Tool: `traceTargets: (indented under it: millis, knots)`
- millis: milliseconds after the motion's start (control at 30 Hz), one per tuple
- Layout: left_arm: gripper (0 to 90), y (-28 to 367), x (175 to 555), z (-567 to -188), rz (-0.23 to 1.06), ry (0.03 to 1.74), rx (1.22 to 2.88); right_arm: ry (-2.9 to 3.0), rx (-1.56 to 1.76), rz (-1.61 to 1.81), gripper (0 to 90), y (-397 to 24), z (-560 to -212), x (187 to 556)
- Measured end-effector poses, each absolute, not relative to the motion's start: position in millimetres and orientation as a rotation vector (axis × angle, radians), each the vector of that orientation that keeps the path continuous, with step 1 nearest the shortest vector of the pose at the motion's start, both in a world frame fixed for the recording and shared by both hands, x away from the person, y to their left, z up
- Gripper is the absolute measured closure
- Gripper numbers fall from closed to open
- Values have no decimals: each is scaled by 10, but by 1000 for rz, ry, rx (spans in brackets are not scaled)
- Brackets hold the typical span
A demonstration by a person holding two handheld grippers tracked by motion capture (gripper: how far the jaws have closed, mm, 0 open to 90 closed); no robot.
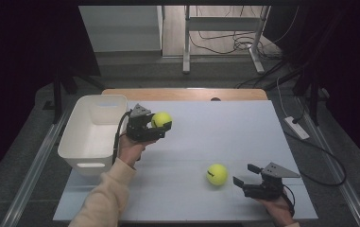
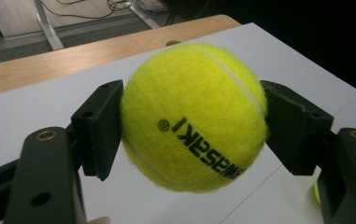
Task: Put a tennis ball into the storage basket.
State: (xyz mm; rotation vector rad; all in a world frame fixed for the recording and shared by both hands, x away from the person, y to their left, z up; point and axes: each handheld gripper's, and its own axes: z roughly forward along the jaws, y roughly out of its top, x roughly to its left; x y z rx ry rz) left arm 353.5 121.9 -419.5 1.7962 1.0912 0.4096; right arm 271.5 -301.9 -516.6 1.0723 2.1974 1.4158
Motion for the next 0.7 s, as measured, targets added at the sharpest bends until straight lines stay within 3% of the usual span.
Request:
traceTargets:
  millis: [700]
  knots:
    - [273, 1297, 3421, -3992, 445, 1066, 1753, 2193, 1075, 1417, 162, -3021, -5165, 2718]
